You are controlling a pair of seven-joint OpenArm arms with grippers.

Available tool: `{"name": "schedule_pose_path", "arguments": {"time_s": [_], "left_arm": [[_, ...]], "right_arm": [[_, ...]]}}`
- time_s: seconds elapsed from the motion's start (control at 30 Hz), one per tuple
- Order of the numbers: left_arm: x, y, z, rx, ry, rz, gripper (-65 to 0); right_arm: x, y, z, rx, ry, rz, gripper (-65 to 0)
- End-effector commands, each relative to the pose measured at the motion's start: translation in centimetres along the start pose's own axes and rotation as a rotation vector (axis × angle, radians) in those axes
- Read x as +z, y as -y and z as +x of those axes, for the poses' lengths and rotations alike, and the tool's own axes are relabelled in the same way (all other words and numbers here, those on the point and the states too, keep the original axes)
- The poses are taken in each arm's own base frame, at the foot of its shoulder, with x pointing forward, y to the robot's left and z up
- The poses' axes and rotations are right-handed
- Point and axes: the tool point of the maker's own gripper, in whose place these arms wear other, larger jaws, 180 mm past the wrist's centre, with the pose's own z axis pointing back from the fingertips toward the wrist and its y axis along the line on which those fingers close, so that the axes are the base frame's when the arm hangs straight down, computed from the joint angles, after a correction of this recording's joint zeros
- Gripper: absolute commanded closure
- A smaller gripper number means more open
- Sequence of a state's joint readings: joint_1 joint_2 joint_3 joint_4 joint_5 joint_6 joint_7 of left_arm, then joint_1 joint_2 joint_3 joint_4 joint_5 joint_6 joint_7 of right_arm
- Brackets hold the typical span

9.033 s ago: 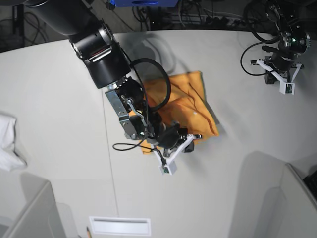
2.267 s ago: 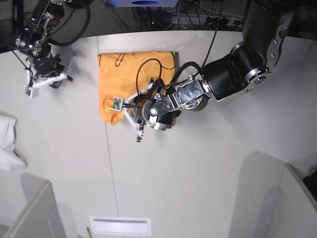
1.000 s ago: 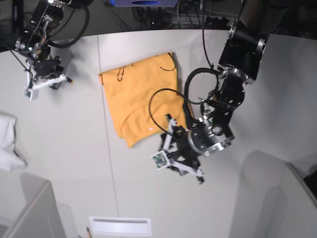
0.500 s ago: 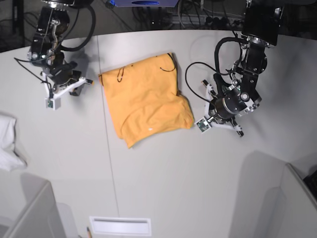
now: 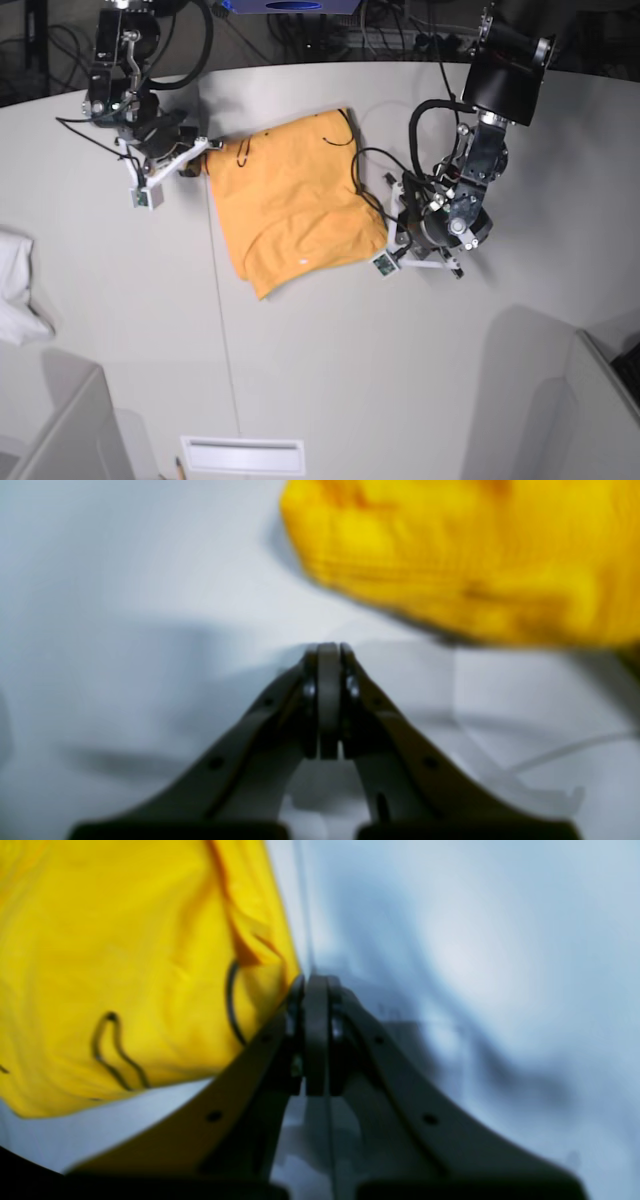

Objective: Fold the T-shirt properly
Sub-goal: 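Push the bundle edges square with both grippers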

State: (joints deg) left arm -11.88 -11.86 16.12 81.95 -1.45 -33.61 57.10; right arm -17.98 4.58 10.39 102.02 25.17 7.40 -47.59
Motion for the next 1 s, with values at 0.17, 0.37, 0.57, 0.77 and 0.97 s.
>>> {"name": "schedule_pose_path", "arguments": {"time_s": [0.17, 0.37, 0.57, 0.77, 0.97], "left_arm": [[-0.1, -0.1, 3.7, 0.016, 0.072, -0.015, 0.0], [-0.7, -0.2, 7.3, 0.035, 0.151, -0.037, 0.0], [-1.0, -0.4, 8.2, 0.059, 0.161, -0.037, 0.0], [0.1, -1.6, 8.8, 0.056, 0.187, -0.004, 0.0], [5.1, -3.9, 6.7, 0.014, 0.264, 0.138, 0.0]], "right_arm": [[0.7, 0.3, -1.1, 0.003, -0.005, -0.006, 0.0], [0.3, -1.9, -2.2, 0.041, -0.036, 0.046, 0.0], [0.1, -3.2, -2.6, 0.062, -0.047, 0.074, 0.0], [0.4, -1.6, -1.8, 0.059, -0.030, 0.039, 0.0], [2.1, 2.6, -0.6, 0.005, 0.022, -0.063, 0.0]]}}
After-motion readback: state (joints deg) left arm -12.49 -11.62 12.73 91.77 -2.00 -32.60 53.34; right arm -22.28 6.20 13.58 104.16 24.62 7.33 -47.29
